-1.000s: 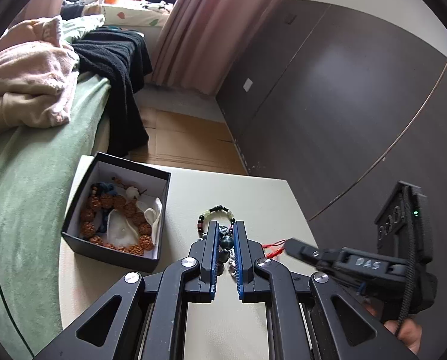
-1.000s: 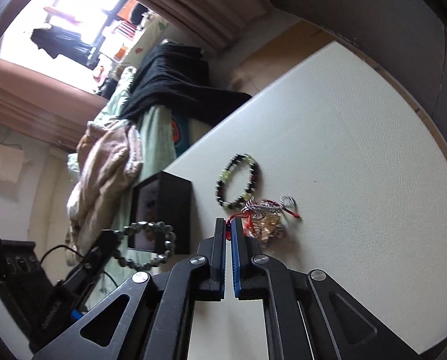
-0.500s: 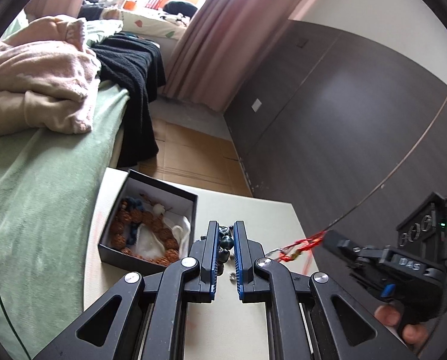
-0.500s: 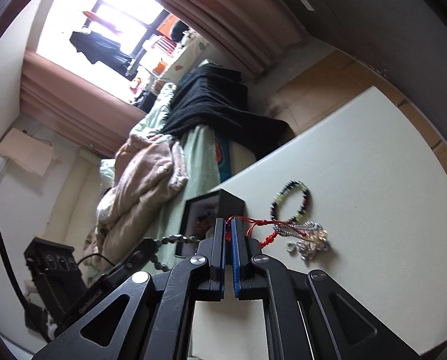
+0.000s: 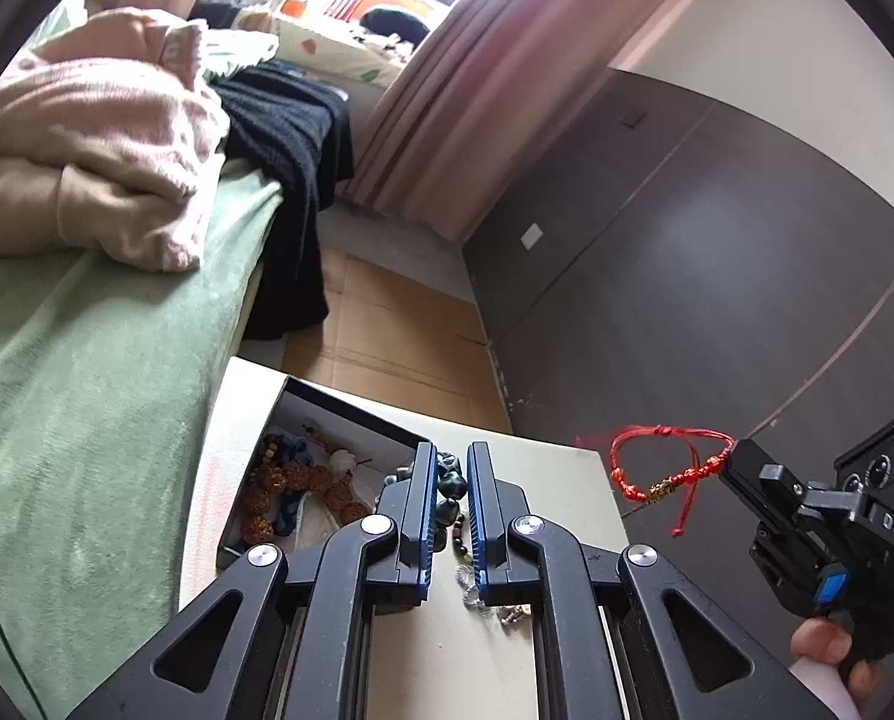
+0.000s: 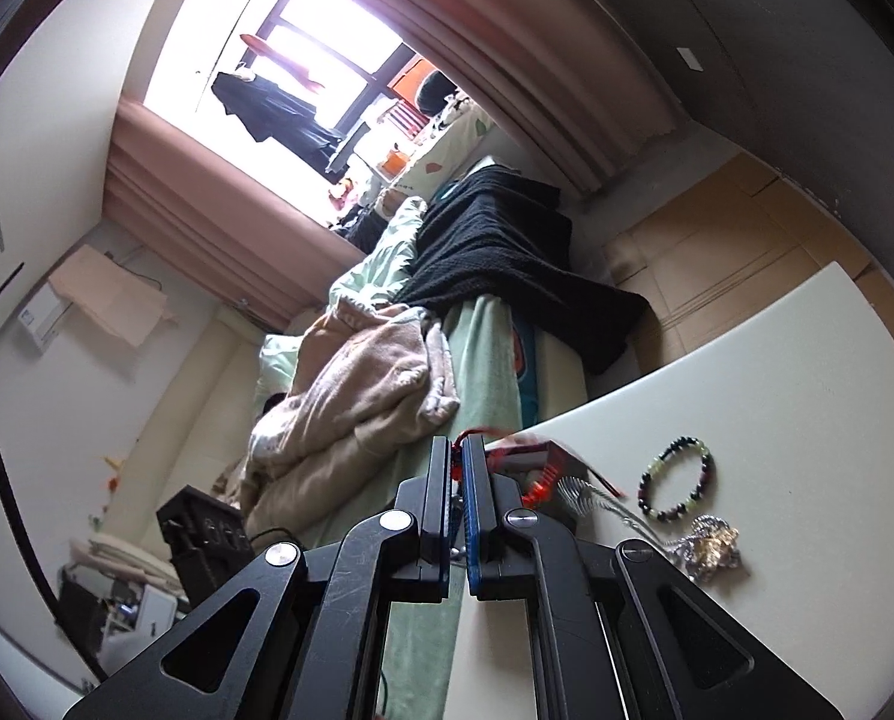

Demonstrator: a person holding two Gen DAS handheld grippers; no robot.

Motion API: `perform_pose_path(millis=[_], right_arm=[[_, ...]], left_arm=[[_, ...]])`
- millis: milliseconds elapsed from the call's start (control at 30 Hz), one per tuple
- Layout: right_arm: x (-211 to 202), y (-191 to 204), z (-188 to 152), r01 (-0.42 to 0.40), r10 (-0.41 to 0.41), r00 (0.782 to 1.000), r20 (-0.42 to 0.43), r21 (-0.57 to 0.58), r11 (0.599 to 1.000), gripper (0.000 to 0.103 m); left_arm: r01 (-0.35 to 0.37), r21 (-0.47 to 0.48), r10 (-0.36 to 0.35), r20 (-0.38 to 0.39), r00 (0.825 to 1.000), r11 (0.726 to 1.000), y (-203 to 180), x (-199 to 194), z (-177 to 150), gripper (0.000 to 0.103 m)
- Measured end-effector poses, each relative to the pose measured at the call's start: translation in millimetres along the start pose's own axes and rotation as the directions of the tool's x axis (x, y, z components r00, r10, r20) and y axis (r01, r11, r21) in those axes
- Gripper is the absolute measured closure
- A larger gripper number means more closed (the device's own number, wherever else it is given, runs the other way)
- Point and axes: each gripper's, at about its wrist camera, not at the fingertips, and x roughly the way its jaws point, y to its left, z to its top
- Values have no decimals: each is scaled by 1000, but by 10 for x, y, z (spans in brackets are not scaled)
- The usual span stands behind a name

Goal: Organize jewelry

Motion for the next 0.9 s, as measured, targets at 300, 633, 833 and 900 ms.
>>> perform_pose_path(millis=[300,633,833,900], right_arm=[[443,-27,-104,6,-5,996,-91,2,1000,98],[935,3,-361,-57,58,983,-177,14,998,97],[1092,-225,-436,71,-59,965,-254,38,997,63],[945,-272,-372,68,-57,972,-228,40,997,63]], left_arm=[[-36,-85,31,-61,998,996,230,105,59,90],[-71,-132,78,46,996,989,380,-208,102,33],[-64,-127,69,35,997,990,377,-174,106,33],[-57,-116,62,41,997,992,340,-159,99,33]])
